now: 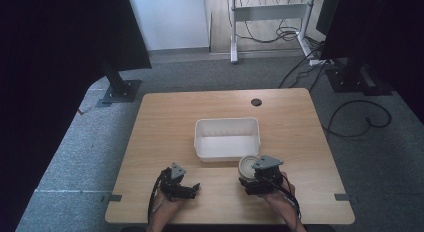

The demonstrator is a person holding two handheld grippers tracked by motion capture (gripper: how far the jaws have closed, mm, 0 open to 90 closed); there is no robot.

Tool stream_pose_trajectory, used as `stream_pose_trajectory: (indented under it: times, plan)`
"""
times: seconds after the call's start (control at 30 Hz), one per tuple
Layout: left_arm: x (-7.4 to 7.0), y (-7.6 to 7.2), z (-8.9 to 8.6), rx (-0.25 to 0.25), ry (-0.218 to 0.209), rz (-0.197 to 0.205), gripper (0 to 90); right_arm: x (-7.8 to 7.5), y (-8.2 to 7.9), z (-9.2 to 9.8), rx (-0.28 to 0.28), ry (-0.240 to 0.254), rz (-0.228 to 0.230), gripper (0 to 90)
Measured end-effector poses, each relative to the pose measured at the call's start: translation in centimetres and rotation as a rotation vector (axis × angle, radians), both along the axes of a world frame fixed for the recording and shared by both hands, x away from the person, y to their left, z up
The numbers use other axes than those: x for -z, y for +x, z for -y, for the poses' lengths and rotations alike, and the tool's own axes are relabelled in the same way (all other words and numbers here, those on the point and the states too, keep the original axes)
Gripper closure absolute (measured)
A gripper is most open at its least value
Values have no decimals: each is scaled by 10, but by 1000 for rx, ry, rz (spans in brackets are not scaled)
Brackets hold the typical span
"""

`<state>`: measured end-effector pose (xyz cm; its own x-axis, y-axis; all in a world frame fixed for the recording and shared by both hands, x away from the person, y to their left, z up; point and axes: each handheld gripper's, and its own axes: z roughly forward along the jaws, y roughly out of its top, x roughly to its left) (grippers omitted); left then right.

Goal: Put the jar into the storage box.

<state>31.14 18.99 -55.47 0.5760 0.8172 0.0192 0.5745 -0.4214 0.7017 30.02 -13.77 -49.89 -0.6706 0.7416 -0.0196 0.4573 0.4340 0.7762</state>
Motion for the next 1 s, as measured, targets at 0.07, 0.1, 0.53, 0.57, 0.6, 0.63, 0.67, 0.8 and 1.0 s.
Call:
stream_pose_trajectory:
  times: [0.07,0.1,0.53,0.57,0.6,0.63,0.67,0.8,1.0]
  plan:
    - [0,0,0,0,0,0,2,-1,2,-2,0,3,3,97]
    - [0,0,0,0,0,0,2,-1,3,-2,-1,3,4,97]
    - [0,0,0,0,2,-1,2,-8,15,-9,2,14,12,98]
    - [0,0,0,0,2,-1,2,-9,16,-10,3,15,13,97]
    - [0,0,0,0,2,-1,2,-10,17,-11,3,15,14,97]
    - [0,0,0,0,1,-1,2,-10,18,-11,2,15,14,97]
    - [0,0,0,-1,1,-1,2,-11,19,-12,3,18,13,97]
    - [0,0,0,0,2,-2,3,-14,23,-13,3,17,19,97]
    - [0,0,0,1,3,-1,2,-18,30,-17,-1,19,20,97]
